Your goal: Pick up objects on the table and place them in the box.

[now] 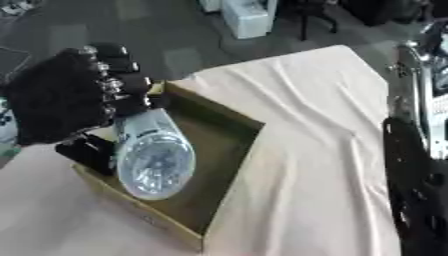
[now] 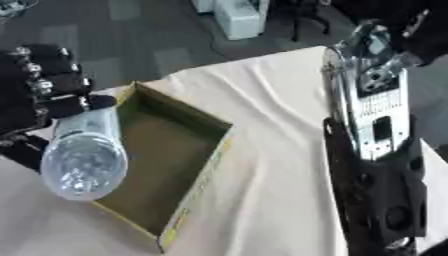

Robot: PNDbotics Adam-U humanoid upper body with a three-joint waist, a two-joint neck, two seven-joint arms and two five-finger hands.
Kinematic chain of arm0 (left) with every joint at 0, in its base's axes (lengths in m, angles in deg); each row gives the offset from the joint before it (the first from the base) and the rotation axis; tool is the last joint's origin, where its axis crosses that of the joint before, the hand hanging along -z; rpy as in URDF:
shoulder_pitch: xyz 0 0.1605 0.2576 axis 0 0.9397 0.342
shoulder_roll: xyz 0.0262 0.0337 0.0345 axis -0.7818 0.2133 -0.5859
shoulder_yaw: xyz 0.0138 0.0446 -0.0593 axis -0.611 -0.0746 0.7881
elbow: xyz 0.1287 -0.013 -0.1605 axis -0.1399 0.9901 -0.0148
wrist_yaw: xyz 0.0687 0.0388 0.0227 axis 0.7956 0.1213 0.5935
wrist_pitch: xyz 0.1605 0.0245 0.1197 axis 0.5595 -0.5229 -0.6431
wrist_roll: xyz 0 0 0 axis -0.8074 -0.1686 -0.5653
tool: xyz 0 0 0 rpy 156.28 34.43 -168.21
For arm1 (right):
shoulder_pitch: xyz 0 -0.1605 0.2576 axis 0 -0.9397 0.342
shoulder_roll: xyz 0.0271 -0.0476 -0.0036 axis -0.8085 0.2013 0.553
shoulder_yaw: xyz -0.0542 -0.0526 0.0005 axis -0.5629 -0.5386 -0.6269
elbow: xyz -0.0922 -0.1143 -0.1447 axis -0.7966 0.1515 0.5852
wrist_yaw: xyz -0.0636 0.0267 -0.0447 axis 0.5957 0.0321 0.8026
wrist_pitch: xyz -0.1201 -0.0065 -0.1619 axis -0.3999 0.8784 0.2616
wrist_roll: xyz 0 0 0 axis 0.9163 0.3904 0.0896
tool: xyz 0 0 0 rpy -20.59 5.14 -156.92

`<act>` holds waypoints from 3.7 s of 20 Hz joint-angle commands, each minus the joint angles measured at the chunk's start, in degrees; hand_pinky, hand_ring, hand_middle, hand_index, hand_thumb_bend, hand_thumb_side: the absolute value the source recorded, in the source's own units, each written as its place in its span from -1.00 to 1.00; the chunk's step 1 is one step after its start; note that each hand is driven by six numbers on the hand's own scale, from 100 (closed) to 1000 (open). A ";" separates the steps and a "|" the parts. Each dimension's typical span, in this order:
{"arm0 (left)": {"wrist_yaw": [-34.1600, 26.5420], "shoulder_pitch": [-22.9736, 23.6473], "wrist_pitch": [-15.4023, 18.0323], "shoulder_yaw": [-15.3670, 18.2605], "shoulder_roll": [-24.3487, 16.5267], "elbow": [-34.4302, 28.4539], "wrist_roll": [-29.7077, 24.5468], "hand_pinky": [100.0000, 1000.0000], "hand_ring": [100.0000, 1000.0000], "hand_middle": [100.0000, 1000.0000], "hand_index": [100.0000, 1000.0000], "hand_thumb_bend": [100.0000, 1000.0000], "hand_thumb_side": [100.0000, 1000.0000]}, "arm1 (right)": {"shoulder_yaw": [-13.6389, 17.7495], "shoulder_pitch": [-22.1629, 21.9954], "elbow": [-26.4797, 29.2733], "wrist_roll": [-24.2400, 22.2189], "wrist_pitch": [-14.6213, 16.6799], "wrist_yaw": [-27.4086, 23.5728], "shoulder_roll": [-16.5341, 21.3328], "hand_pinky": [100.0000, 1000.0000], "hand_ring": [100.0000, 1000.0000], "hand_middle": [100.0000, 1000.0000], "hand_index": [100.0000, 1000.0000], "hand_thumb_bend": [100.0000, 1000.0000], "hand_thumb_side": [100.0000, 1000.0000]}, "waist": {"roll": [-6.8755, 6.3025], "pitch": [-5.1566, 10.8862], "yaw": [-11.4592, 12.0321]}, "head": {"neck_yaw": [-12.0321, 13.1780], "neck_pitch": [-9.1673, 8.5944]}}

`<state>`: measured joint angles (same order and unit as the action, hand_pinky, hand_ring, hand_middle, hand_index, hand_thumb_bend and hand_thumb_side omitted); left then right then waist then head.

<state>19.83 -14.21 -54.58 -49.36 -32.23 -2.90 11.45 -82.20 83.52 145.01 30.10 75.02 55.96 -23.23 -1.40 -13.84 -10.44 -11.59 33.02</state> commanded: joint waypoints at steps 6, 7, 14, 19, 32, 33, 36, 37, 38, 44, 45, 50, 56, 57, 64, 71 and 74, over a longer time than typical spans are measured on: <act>3.77 0.39 4.88 0.70 -1.58 1.69 4.12 0.68 0.72 0.38 0.32 -0.63 0.81 | 0.34 0.94 0.73 16.51 16.02 0.00 0.86 -0.33 -0.50 -0.24 -0.20 -1.00 0.93 | 0.12 1.18 0.19 | -0.54 -0.11; 3.99 0.47 4.50 0.74 -1.54 1.85 3.89 0.68 0.72 0.38 0.32 -0.63 0.81 | 0.33 0.95 0.73 16.51 16.02 0.02 0.85 -0.33 -0.50 -0.24 -0.20 -1.00 0.93 | 0.13 1.16 0.17 | -0.55 -0.14; 4.49 0.81 1.75 1.30 -1.60 3.60 1.95 0.82 0.81 0.46 0.37 -0.41 0.74 | 0.34 1.00 0.73 16.51 16.02 0.10 0.85 -0.32 -0.49 -0.24 -0.20 -1.00 0.93 | 0.17 1.10 0.21 | -0.78 -0.27; 4.00 0.31 -2.31 2.00 -1.39 5.91 -1.35 0.87 0.86 0.50 0.43 -0.35 0.78 | 0.33 0.97 0.73 16.51 16.02 0.10 0.90 -0.32 -0.49 -0.24 -0.20 -1.00 0.93 | 0.11 1.14 0.25 | -0.97 -0.17; -2.84 -1.63 -14.33 2.01 -1.08 6.57 -20.23 1.00 1.00 0.78 0.74 0.52 0.82 | 0.51 0.97 0.73 16.51 16.02 -0.36 1.07 -0.32 -0.49 -0.24 -0.19 -1.00 0.92 | -0.19 1.38 0.45 | -0.92 -0.15; -3.37 -1.67 -14.66 1.96 -1.12 6.28 -20.59 1.00 1.00 0.79 0.74 0.52 0.83 | 0.52 0.94 0.73 16.51 16.02 -0.43 1.09 -0.32 -0.49 -0.24 -0.19 -1.00 0.92 | -0.18 1.39 0.46 | -0.92 -0.20; -5.15 -1.69 -15.37 1.83 -1.26 5.59 -21.26 1.00 1.00 0.79 0.75 0.54 0.84 | 0.55 0.88 0.73 16.51 16.02 -0.69 1.10 -0.32 -0.50 -0.24 -0.19 -1.00 0.92 | -0.18 1.41 0.47 | -0.90 -0.25; -5.66 -1.67 -15.51 1.78 -1.32 5.43 -21.51 1.00 1.00 0.79 0.75 0.54 0.84 | 0.59 0.89 0.73 16.51 16.02 -0.79 1.11 -0.32 -0.50 -0.24 -0.19 -1.00 0.92 | -0.20 1.41 0.45 | -0.91 -0.23; -6.03 -1.64 -15.57 1.72 -1.40 5.28 -21.76 1.00 1.00 0.78 0.75 0.53 0.84 | 0.64 0.89 0.73 16.51 16.02 -0.89 1.12 -0.32 -0.50 -0.24 -0.19 -1.00 0.92 | -0.22 1.42 0.43 | -0.92 -0.20; -7.51 -1.34 -15.67 2.30 -3.10 2.54 -21.16 0.91 0.98 0.71 0.69 0.30 0.81 | 0.84 0.47 0.73 16.51 16.02 -1.18 1.47 -0.32 -0.49 -0.24 -0.18 -1.00 0.92 | -0.37 1.68 0.97 | -0.67 -0.25; -8.46 -1.14 -16.01 2.75 -3.77 1.24 -20.33 0.87 0.96 0.69 0.67 0.22 0.79 | 0.90 0.27 0.73 16.51 16.02 -1.22 1.63 -0.32 -0.49 -0.24 -0.18 -1.00 0.92 | -0.38 1.80 1.23 | -0.63 -0.24; -19.65 2.45 -20.31 6.74 -8.13 -10.15 -12.92 0.05 0.38 0.31 0.40 -0.57 0.73 | 1.28 -1.20 0.73 16.51 16.02 -1.20 2.66 -0.32 -0.49 -0.24 -0.18 -1.00 0.92 | 0.02 2.61 3.24 | -1.33 -0.76; -36.84 15.99 -20.37 14.41 -11.85 -22.80 0.68 -0.37 -0.02 0.10 0.27 -1.00 0.69 | 1.86 -4.42 0.73 16.51 16.02 -0.06 4.11 -0.34 -0.49 -0.23 -0.17 -1.00 0.92 | 1.43 3.91 6.55 | -2.44 -0.42; -38.77 19.82 -18.90 15.82 -10.81 -23.05 3.30 -0.46 -0.10 0.09 0.26 -1.00 0.66 | 1.89 -5.37 0.73 16.51 16.02 0.38 4.56 -0.34 -0.49 -0.23 -0.17 -1.00 0.92 | 1.83 4.25 7.47 | -2.62 0.17; -51.75 30.77 -7.21 23.28 0.41 -23.26 12.79 -0.68 -0.43 -0.09 0.04 -1.00 0.52 | 1.60 -11.57 0.73 16.51 16.02 3.91 6.59 -0.37 -0.48 -0.23 -0.16 -1.00 0.96 | 4.89 6.14 12.96 | -5.36 2.93; -53.78 28.57 3.76 26.16 3.66 -23.26 12.81 -0.60 -0.39 -0.12 0.03 -1.00 0.52 | -1.10 -16.89 0.73 16.51 16.02 8.96 7.72 -0.40 -0.47 -0.23 -0.14 -1.00 0.99 | 7.14 6.83 17.08 | -6.64 5.38; -52.62 28.28 5.81 25.16 3.90 -23.26 12.73 -0.60 -0.39 -0.12 0.03 -1.00 0.52 | -2.36 -17.76 0.73 16.51 16.02 10.64 7.64 -0.41 -0.47 -0.23 -0.14 -1.00 0.99 | 7.51 6.72 17.51 | -6.62 5.45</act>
<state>-33.25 15.04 -58.57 -24.24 -27.86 -25.20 15.55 -84.29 65.48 145.01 30.10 75.02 65.74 -17.10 6.38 -7.87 7.02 -17.41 38.40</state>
